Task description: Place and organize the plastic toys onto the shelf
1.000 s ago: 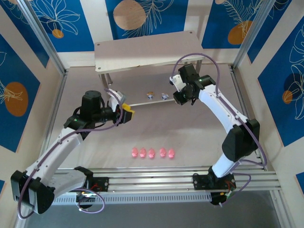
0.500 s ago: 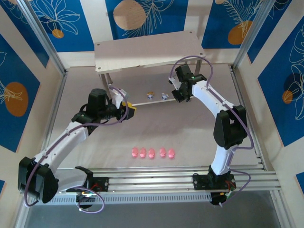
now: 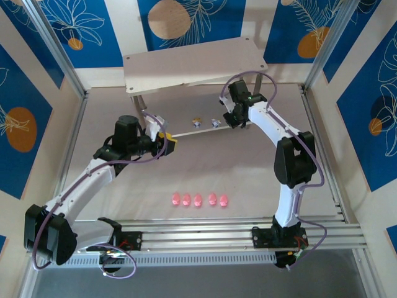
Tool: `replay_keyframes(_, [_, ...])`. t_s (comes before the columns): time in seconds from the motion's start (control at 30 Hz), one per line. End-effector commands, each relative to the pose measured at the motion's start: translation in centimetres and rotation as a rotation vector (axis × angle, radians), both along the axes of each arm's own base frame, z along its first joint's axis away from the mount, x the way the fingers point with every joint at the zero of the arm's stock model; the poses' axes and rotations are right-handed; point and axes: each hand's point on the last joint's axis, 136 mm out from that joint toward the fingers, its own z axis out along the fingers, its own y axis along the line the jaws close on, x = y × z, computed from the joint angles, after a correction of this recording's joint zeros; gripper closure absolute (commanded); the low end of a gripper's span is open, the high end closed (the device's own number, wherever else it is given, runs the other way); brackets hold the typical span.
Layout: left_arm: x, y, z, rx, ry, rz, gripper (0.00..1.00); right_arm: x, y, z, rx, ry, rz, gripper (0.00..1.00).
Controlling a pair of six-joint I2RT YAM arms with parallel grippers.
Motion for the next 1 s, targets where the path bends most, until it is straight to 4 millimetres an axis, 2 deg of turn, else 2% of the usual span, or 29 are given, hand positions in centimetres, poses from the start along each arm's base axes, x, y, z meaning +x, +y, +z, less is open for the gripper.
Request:
replay_keyframes(0.0, [0.1, 0.2, -0.6, 0.01, -0.004, -0.007, 0.57, 0.5, 0.2, -0.2, 0.009, 0.007, 0.006, 1.0])
replay_keyframes(0.27, [1.3, 0.8, -1.7, 0.023, 0.008, 0.055, 0.57, 0.1, -0.2, 0.9, 0.019, -0.041, -0.031, 1.0])
replay_keyframes(0.4, [1.9, 1.1, -2.3, 0.034, 0.012, 0.083, 0.56, -1.1, -0.2, 1.7, 0.006, -0.05, -0.023, 1.0])
replay_keyframes(0.5, [2.2, 1.2, -2.9, 0.064, 0.026, 0.085, 0.56, -2.5, -0.1, 3.1, -0.026, -0.074, -0.006, 1.0])
replay_keyframes(0.63, [2.4, 2.1, -3.3, 0.11, 0.025, 0.126, 0.56, -4.6, 0.5, 6.4, -0.043, -0.134, 0.025, 1.0])
replay_keyframes(0.7, [2.4, 2.8, -3.1, 0.119, 0.02, 0.158, 0.56, -6.0, 2.1, 8.1, -0.019, -0.158, 0.083, 1.0])
replay_keyframes(0.77, [2.3, 3.8, -3.0, 0.128, 0.03, 0.207, 0.56, -8.0, 5.0, 9.3, 0.025, -0.168, 0.21, 1.0])
replay_keyframes(0.9, [1.9, 6.0, -1.8, 0.109, 0.038, 0.329, 0.57, -12.2, 11.1, 9.1, 0.079, -0.131, 0.503, 0.99])
replay_keyframes(0.97, [1.6, 7.2, -0.8, 0.078, 0.036, 0.389, 0.56, -13.3, 13.4, 8.4, 0.105, -0.122, 0.607, 0.98])
